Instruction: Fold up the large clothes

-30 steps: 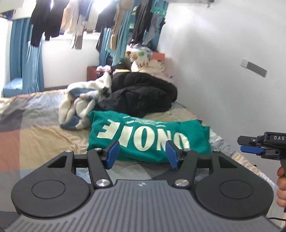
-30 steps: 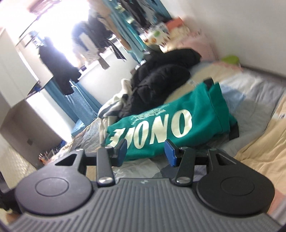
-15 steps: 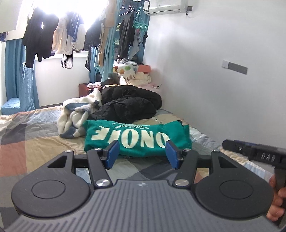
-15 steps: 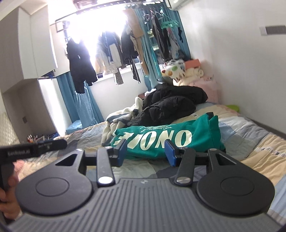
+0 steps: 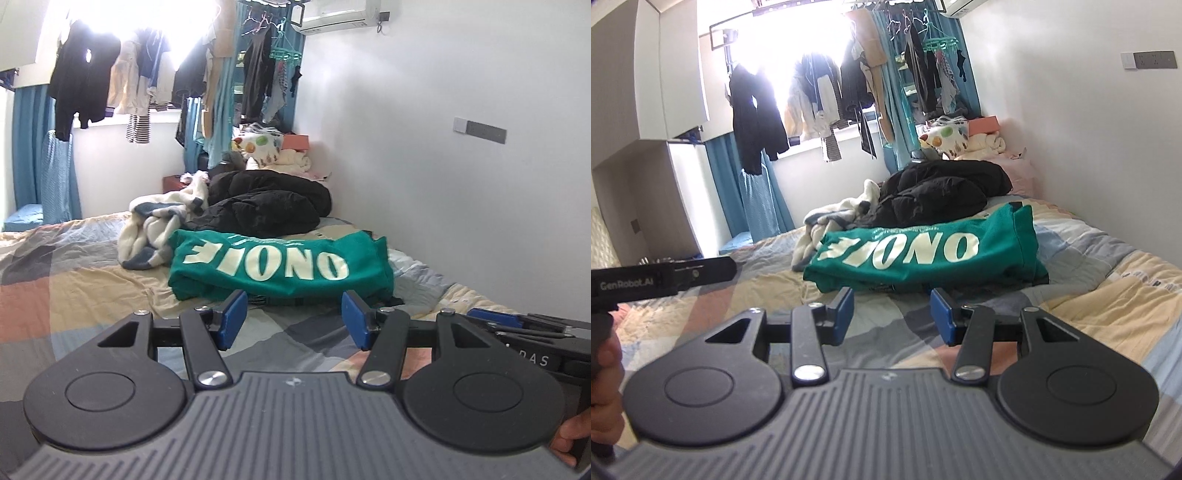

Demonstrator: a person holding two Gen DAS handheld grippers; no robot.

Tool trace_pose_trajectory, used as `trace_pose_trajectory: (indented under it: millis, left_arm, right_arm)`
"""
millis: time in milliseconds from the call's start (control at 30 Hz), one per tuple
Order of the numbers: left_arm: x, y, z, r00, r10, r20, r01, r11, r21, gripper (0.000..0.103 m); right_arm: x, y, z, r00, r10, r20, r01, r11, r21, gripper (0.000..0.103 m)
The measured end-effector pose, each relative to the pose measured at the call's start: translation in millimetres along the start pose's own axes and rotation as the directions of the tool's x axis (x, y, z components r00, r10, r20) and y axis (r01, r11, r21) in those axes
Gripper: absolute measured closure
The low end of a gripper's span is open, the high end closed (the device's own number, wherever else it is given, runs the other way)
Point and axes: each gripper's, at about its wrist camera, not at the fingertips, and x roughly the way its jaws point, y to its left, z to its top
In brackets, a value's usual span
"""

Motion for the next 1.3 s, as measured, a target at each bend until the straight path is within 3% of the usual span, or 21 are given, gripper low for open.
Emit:
trace_pose_trajectory:
  millis: [633,1300]
  left_arm:
    - [31.2,37.3,-28.9,1.0,0.025,-0.019,-0.026,0.997,-0.069,0.04]
    - [36.9,30.5,-38.6,0.999,0.023,-0.032,-0.025,0.998,-0.053,0.036]
  right_arm:
    - [20.8,16.0,-26.9,0.993,-0.116,-0.01,0.115,0.991,-0.066,0.053]
    - [25.3,11.8,-27.2,0.992,-0.128,-0.019,0.127,0.991,-0.051,0.053]
